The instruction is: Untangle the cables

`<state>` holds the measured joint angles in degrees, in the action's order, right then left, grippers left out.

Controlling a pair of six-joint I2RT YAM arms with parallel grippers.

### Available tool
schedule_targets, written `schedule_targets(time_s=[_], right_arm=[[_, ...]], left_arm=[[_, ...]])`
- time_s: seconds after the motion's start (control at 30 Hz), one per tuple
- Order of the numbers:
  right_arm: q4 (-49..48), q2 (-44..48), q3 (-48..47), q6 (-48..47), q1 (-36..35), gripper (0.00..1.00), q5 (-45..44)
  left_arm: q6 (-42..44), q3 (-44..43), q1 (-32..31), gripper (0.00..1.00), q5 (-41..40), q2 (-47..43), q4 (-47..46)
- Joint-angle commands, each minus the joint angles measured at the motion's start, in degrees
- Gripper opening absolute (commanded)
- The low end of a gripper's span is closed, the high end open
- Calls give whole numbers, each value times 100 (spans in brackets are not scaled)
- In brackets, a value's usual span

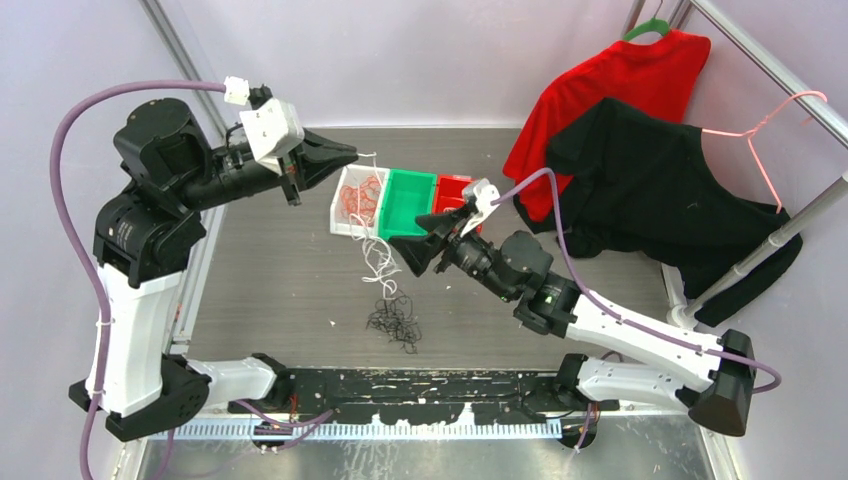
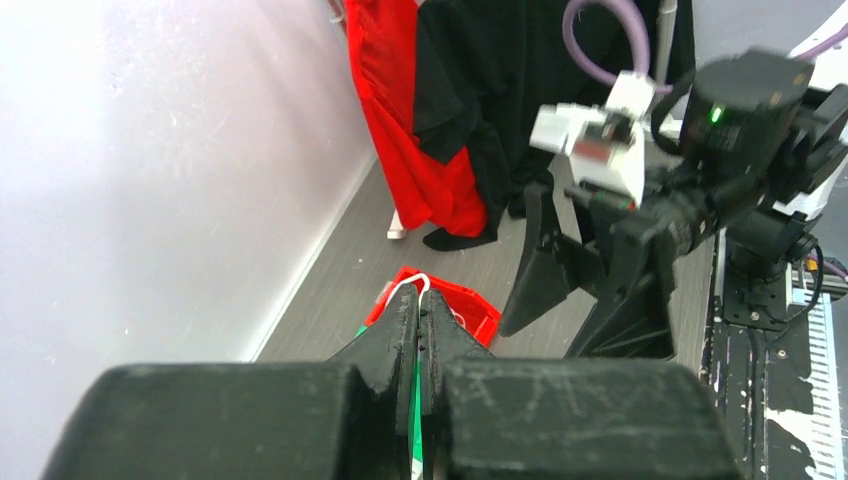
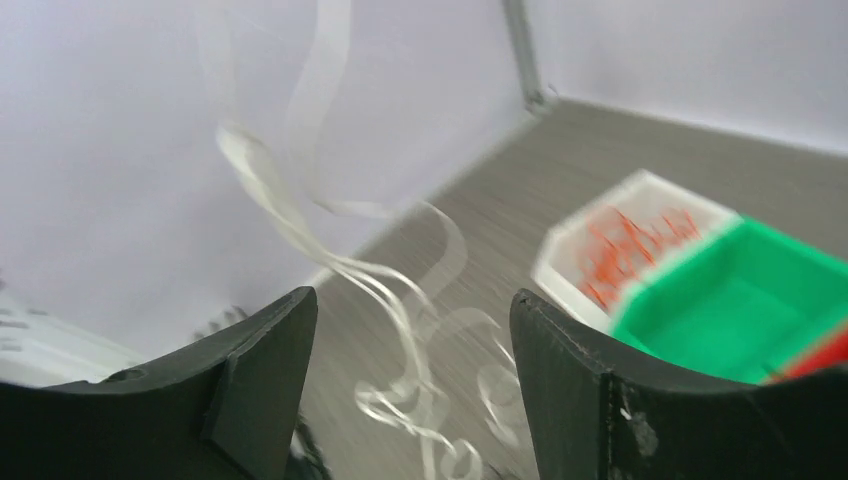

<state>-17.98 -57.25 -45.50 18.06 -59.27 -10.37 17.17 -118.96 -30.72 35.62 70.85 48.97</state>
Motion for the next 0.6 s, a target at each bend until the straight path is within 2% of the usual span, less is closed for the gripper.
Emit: schedule_targets(time_s=[0.0,0.07,0.27,0.57], right_arm=[[-373,-166,-1018,148,-110,74,1243],[-400,-378,-1322,194,-116,74,1539],[-699,-891,-1832,263,-113,72,1710],[-660,-1369,-2149,172,-80,66,1405]], left_arm=[[12,261,5,0,45,-207,-416],[-40,395,0,0,54,-253,-460],[-117,526,8,0,130,-311,-436],[-227,543,5,0,392,-383,-336]])
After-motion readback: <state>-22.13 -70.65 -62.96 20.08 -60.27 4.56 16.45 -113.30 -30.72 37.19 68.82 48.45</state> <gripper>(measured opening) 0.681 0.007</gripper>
